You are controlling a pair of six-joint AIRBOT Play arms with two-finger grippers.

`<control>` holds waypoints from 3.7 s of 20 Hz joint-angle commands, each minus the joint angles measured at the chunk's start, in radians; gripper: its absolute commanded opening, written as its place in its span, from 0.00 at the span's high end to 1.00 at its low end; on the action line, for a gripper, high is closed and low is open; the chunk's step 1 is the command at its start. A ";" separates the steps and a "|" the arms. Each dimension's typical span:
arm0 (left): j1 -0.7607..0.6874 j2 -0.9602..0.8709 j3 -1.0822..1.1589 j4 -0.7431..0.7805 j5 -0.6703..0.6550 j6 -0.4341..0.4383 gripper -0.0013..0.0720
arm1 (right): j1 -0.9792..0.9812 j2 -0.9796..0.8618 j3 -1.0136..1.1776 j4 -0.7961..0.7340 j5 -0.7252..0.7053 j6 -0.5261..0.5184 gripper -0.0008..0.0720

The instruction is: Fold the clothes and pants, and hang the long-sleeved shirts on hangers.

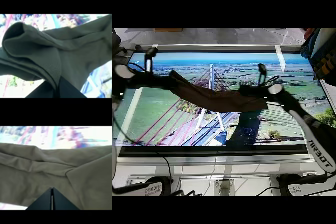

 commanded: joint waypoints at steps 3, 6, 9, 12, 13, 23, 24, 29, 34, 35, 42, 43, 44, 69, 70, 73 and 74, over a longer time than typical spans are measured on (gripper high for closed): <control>0.003 0.173 0.001 0.022 -0.038 0.001 0.97 | 0.258 -0.174 0.114 -0.002 -0.073 0.205 0.97; 0.003 0.163 0.001 0.022 -0.038 0.000 0.97 | 0.381 -0.296 0.239 -0.003 -0.079 0.281 0.97; 0.003 0.123 0.000 0.005 -0.033 0.000 0.97 | 0.449 -0.386 0.349 -0.002 -0.079 0.361 0.97; 0.000 0.061 0.000 -0.069 -0.015 0.000 0.97 | 0.450 -0.404 0.391 -0.007 -0.085 0.360 0.97; -0.004 0.036 0.000 -0.121 -0.002 0.000 0.97 | 0.429 -0.404 0.396 -0.011 -0.067 0.360 0.97; -0.446 -0.277 0.000 -0.473 0.462 0.057 0.97 | -0.087 -0.251 0.395 -0.371 0.421 0.360 0.97; -0.509 -0.306 0.000 -0.473 0.551 0.057 0.97 | -0.137 -0.223 0.395 -0.419 0.455 0.360 0.97; -0.763 -0.463 0.000 -0.469 0.983 0.092 0.66 | -0.348 -0.135 0.395 -0.489 0.585 0.354 0.97; -0.793 -0.431 0.000 -0.305 0.943 0.098 0.03 | -0.497 -0.145 0.370 -0.553 0.663 0.201 0.97; -0.778 -0.401 0.000 -0.239 0.924 0.098 0.04 | -0.527 -0.146 0.349 -0.545 0.671 0.153 0.97; -0.615 -0.211 0.000 -0.124 0.786 0.098 0.04 | -0.593 -0.163 0.081 -0.082 0.542 -0.111 0.14; -0.596 -0.196 0.000 -0.124 0.766 0.098 0.04 | -0.575 -0.170 0.060 -0.058 0.506 -0.093 0.14; -0.581 -0.186 0.000 -0.124 0.745 0.098 0.04 | -0.552 -0.184 0.053 -0.046 0.487 -0.068 0.13; -0.509 -0.146 0.000 0.035 0.551 0.098 0.96 | -0.173 -0.359 0.283 -0.005 0.512 -0.035 0.97; -0.490 -0.127 0.000 0.100 0.505 0.098 0.97 | -0.199 -0.344 0.296 -0.022 0.528 -0.033 0.97; -0.419 -0.056 0.000 0.319 0.355 0.063 0.97 | -0.319 -0.273 0.299 -0.093 0.555 0.035 0.97; -0.393 -0.030 0.000 0.402 0.301 0.013 0.97 | -0.369 -0.246 0.299 -0.124 0.562 0.060 0.97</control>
